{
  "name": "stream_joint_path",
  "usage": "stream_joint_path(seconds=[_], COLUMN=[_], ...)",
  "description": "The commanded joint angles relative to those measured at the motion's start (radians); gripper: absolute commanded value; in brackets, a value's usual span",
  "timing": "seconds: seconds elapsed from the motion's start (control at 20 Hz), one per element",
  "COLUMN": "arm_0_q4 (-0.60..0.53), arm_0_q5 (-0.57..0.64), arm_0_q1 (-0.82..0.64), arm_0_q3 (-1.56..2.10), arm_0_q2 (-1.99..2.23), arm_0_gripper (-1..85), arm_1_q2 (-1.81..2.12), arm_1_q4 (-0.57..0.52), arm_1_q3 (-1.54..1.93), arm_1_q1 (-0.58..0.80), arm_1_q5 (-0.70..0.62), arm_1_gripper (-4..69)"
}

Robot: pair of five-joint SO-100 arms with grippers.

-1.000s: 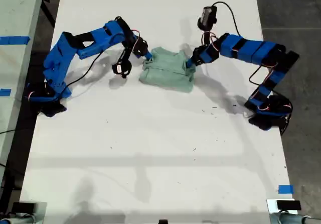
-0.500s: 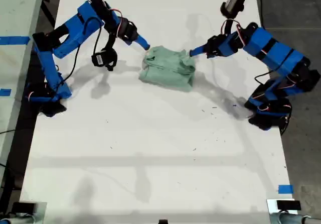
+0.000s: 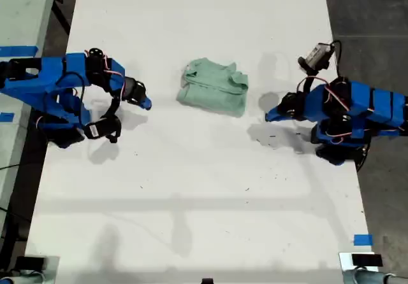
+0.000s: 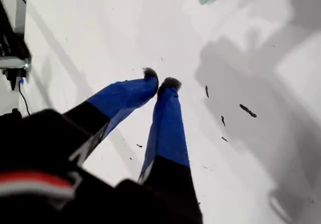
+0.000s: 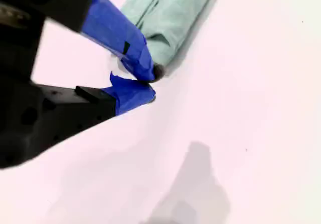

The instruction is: Fold tshirt

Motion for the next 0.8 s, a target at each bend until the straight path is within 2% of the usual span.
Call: stream_joint_path(seconds=[0.0,0.1,0.2,0.25,0.35,0.45,0.55,0.6,0.65,0.7,0.75], arm_0_q4=[-0.117,-0.146,-0.109,-0.058,0.031,0.298,0.278,0.284,0.308,0.33,0.353], arm_0_q5=[-0.143,-0.224,-0.273,-0.293,-0.313,-0.344,-0.339,-0.324,-0.337,-0.347,-0.344], arm_0_q1=[0.057,0.071,0.072,0.071,0.057,0.006,0.0,0.0,-0.003,0.015,0.012], arm_0_q3=[0.273,0.454,0.603,0.657,0.796,0.854,0.865,0.861,0.861,0.857,0.857], arm_0_q2=[0.166,0.314,0.523,0.634,0.916,1.192,1.184,1.192,1.192,1.192,1.19], arm_0_gripper=[0.1,0.1,0.1,0.1,0.1,0.1,0.1,1.9,5.2,6.7,6.8], arm_1_q2=[0.132,0.238,0.397,0.489,0.463,0.462,0.482,0.482,0.482,0.482,0.482], arm_1_q4=[-0.054,-0.038,0.034,0.08,0.058,0.04,-0.028,-0.021,-0.018,-0.015,-0.014], arm_1_q3=[0.121,0.216,0.305,0.35,0.373,0.38,0.405,0.405,0.405,0.403,0.403], arm_1_q1=[-0.074,-0.095,-0.1,-0.101,-0.11,-0.097,-0.104,-0.087,-0.06,-0.034,-0.018], arm_1_q5=[0.098,0.141,0.193,0.216,0.23,0.23,0.21,0.202,0.121,-0.035,-0.255], arm_1_gripper=[0.3,0.1,-0.1,-0.6,-1.4,-0.9,1.5,1.7,2.0,2.2,2.2])
